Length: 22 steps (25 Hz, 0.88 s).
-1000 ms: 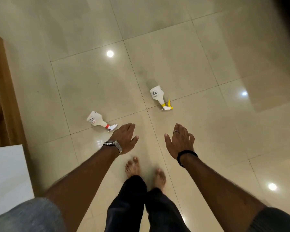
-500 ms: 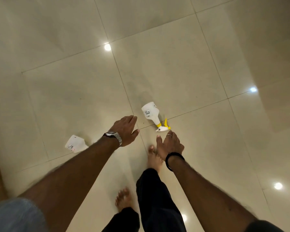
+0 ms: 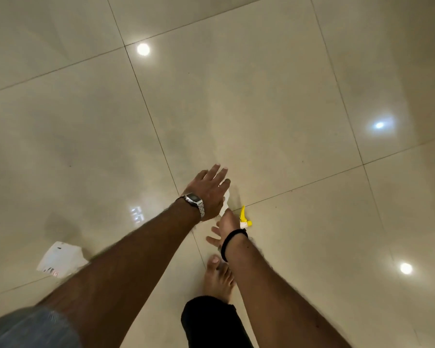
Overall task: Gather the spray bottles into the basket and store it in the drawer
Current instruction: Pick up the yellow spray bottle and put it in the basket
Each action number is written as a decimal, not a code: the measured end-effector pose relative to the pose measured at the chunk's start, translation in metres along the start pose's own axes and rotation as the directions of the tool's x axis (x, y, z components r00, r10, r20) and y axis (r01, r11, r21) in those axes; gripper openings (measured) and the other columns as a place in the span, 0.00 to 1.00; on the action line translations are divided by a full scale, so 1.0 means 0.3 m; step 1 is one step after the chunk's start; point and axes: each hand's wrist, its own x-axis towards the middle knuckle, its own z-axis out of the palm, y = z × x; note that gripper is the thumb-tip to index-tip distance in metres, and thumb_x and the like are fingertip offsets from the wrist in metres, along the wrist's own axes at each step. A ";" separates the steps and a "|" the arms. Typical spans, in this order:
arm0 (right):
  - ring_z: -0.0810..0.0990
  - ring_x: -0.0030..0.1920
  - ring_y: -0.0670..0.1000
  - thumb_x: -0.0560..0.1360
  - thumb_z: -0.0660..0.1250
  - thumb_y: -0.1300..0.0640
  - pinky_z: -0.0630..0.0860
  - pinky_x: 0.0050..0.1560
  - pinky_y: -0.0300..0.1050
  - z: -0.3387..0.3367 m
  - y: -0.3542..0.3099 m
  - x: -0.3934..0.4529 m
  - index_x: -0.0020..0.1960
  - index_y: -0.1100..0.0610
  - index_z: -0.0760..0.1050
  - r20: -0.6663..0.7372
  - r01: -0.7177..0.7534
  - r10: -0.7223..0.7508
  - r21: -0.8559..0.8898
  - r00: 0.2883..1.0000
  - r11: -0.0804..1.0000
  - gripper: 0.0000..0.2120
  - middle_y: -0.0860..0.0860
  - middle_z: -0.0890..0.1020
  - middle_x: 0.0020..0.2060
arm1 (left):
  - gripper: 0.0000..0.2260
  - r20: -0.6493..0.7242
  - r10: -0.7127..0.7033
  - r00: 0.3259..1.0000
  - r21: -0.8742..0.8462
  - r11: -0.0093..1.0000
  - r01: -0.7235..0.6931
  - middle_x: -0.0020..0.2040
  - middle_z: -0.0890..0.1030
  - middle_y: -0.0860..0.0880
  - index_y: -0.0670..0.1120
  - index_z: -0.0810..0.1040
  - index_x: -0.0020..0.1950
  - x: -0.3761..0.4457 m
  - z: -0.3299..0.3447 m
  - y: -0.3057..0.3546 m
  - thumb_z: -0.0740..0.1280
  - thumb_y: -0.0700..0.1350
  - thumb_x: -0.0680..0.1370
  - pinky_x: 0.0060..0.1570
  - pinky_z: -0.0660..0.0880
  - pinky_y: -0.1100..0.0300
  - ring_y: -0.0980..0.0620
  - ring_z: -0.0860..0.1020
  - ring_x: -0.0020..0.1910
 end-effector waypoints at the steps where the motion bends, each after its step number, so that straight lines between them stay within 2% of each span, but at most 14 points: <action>1: 0.77 0.63 0.57 0.82 0.50 0.43 0.79 0.57 0.58 0.018 -0.004 0.033 0.68 0.56 0.73 0.038 -0.053 0.048 0.119 0.998 0.991 0.24 0.55 0.75 0.65 | 0.25 0.012 -0.008 1.000 -0.011 1.000 0.008 0.80 0.56 0.42 0.45 0.59 0.77 0.039 0.012 -0.006 0.54 0.53 0.81 0.74 0.61 0.45 0.40 0.54 0.80; 4: 0.80 0.61 0.62 0.82 0.48 0.39 0.80 0.57 0.62 0.067 0.018 0.105 0.65 0.58 0.73 0.189 -0.176 0.111 0.375 0.976 0.910 0.28 0.61 0.80 0.61 | 0.23 0.075 -0.046 0.996 -0.042 0.998 0.049 0.71 0.71 0.44 0.46 0.64 0.74 0.112 0.048 -0.022 0.52 0.56 0.82 0.64 0.70 0.47 0.41 0.68 0.71; 7: 0.83 0.51 0.60 0.83 0.47 0.38 0.79 0.46 0.54 0.107 0.024 0.132 0.61 0.58 0.77 0.285 -0.208 0.061 0.524 0.957 0.826 0.29 0.60 0.85 0.50 | 0.20 0.158 -0.060 0.986 -0.057 0.996 0.069 0.65 0.75 0.45 0.48 0.71 0.68 0.111 0.088 -0.027 0.52 0.56 0.82 0.57 0.72 0.49 0.42 0.72 0.65; 10: 0.82 0.56 0.60 0.83 0.52 0.42 0.80 0.49 0.53 0.120 0.030 0.127 0.69 0.56 0.74 0.205 -0.101 -0.019 0.557 0.979 0.825 0.24 0.58 0.83 0.60 | 0.18 0.153 -0.071 0.986 -0.127 0.988 0.091 0.66 0.73 0.45 0.49 0.70 0.68 0.060 0.109 -0.029 0.53 0.54 0.83 0.55 0.73 0.48 0.41 0.70 0.65; 11: 0.82 0.56 0.59 0.84 0.53 0.42 0.80 0.49 0.53 0.114 0.031 0.111 0.70 0.55 0.73 0.193 -0.078 -0.035 0.546 0.981 0.834 0.24 0.58 0.82 0.60 | 0.18 0.148 -0.084 0.985 -0.165 0.980 0.109 0.67 0.72 0.45 0.48 0.68 0.70 0.032 0.107 -0.030 0.53 0.53 0.83 0.55 0.74 0.48 0.41 0.70 0.65; 14: 0.82 0.56 0.60 0.84 0.52 0.42 0.82 0.49 0.57 0.061 0.040 0.017 0.71 0.55 0.68 0.097 0.047 -0.094 0.401 0.991 0.915 0.23 0.58 0.80 0.60 | 0.21 0.134 -0.145 0.980 -0.353 0.917 0.184 0.71 0.69 0.43 0.48 0.61 0.75 -0.083 0.065 -0.008 0.54 0.51 0.83 0.60 0.74 0.45 0.39 0.71 0.65; 17: 0.80 0.61 0.61 0.84 0.54 0.43 0.80 0.56 0.62 -0.022 0.070 -0.141 0.70 0.54 0.64 0.017 0.252 -0.256 0.126 0.967 0.960 0.20 0.57 0.78 0.62 | 0.23 0.092 -0.207 0.974 -0.564 0.795 0.222 0.73 0.67 0.41 0.47 0.58 0.78 -0.253 -0.006 0.059 0.55 0.49 0.83 0.62 0.73 0.47 0.37 0.73 0.65; 19: 0.80 0.60 0.58 0.83 0.55 0.43 0.80 0.56 0.59 -0.080 0.104 -0.243 0.65 0.50 0.67 0.046 0.410 -0.408 -0.073 0.912 0.909 0.15 0.55 0.79 0.62 | 0.23 0.069 -0.288 0.955 -0.715 0.653 0.248 0.72 0.68 0.41 0.48 0.59 0.78 -0.367 -0.061 0.105 0.56 0.49 0.83 0.61 0.74 0.49 0.37 0.75 0.63; 21: 0.81 0.59 0.54 0.83 0.56 0.43 0.79 0.59 0.60 -0.122 0.149 -0.371 0.60 0.45 0.69 0.143 0.576 -0.559 -0.249 0.817 0.778 0.10 0.52 0.80 0.60 | 0.21 0.075 -0.429 0.900 -0.843 0.456 0.287 0.69 0.71 0.43 0.51 0.63 0.76 -0.511 -0.129 0.139 0.56 0.52 0.83 0.62 0.73 0.49 0.41 0.75 0.64; 22: 0.80 0.60 0.52 0.83 0.56 0.43 0.78 0.62 0.58 -0.137 0.176 -0.439 0.61 0.44 0.70 0.204 0.646 -0.616 -0.323 0.761 0.691 0.10 0.51 0.80 0.60 | 0.21 0.087 -0.491 0.867 -0.876 0.376 0.301 0.69 0.71 0.44 0.52 0.64 0.75 -0.589 -0.163 0.157 0.56 0.53 0.83 0.62 0.73 0.50 0.42 0.75 0.64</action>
